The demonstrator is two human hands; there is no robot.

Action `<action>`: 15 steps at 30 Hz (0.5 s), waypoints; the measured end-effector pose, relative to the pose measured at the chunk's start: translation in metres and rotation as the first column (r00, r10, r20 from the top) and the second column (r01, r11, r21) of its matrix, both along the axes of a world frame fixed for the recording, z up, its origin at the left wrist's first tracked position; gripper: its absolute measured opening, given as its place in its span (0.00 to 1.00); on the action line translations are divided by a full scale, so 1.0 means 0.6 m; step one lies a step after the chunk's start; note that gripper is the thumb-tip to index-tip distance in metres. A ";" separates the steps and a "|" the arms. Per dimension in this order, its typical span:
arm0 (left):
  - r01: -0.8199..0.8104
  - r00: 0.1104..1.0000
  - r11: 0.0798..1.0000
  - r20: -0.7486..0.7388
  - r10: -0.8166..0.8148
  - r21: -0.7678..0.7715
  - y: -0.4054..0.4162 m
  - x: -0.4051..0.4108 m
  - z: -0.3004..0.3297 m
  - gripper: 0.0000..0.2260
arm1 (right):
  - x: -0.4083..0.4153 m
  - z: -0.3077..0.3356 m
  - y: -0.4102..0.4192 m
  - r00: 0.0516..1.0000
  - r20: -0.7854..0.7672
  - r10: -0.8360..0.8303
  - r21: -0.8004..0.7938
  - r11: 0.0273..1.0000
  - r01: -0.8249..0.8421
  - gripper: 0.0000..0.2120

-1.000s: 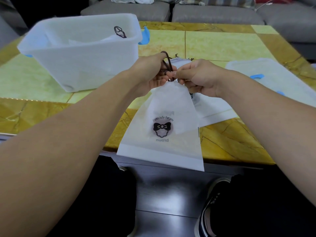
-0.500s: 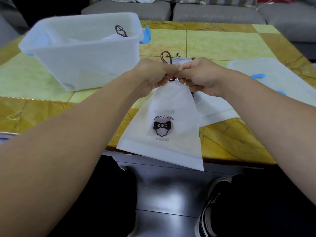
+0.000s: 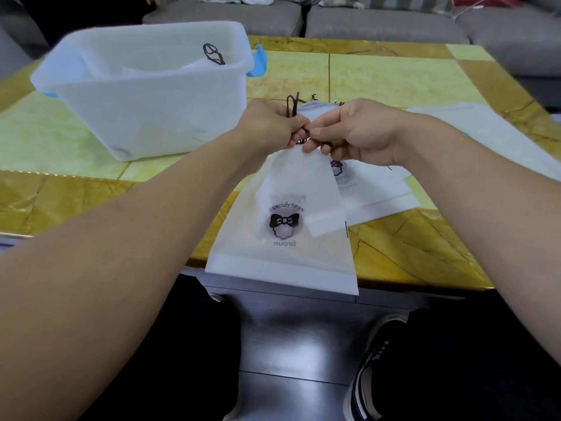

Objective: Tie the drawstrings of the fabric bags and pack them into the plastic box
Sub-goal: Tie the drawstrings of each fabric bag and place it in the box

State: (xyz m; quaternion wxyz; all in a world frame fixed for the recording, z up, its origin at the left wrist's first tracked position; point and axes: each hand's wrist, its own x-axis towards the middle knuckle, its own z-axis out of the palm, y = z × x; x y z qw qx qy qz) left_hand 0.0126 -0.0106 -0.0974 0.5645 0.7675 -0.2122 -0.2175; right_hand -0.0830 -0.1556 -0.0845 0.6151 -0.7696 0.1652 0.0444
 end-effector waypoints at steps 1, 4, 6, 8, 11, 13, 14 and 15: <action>0.012 1.000 1.000 0.014 -0.012 0.000 0.000 0.000 0.000 0.07 | -0.001 0.000 0.000 1.000 -0.002 0.008 0.024 1.000 -0.008 0.08; 0.034 0.999 0.999 0.041 -0.034 -0.003 0.000 0.001 0.002 0.07 | -0.001 -0.002 0.000 1.000 -0.015 0.003 0.025 1.000 -0.002 0.11; 0.050 0.997 0.999 0.055 -0.050 -0.003 -0.002 0.001 0.001 0.07 | -0.001 -0.005 -0.001 1.000 -0.025 -0.007 0.014 1.000 0.007 0.13; 0.066 0.996 0.998 0.062 -0.065 -0.009 -0.002 0.001 0.001 0.07 | -0.001 -0.006 -0.003 0.999 -0.037 -0.004 0.023 1.000 0.004 0.13; 0.075 0.996 0.996 0.048 -0.073 -0.041 0.000 0.003 0.004 0.07 | -0.001 -0.007 -0.005 0.999 -0.045 -0.012 0.052 0.999 0.014 0.11; 0.067 0.997 0.996 0.047 -0.064 -0.058 0.000 0.003 0.004 0.07 | 0.000 -0.010 -0.004 0.998 -0.043 -0.035 0.051 0.998 0.038 0.10; 0.060 0.997 0.996 0.050 -0.057 -0.065 0.000 0.003 0.004 0.07 | 0.001 -0.011 -0.004 0.998 -0.042 -0.050 0.055 0.997 0.052 0.09; 0.051 0.997 0.996 0.054 -0.047 -0.068 -0.001 0.002 0.004 0.08 | 0.002 -0.012 -0.004 0.997 -0.043 -0.065 0.062 0.996 0.067 0.08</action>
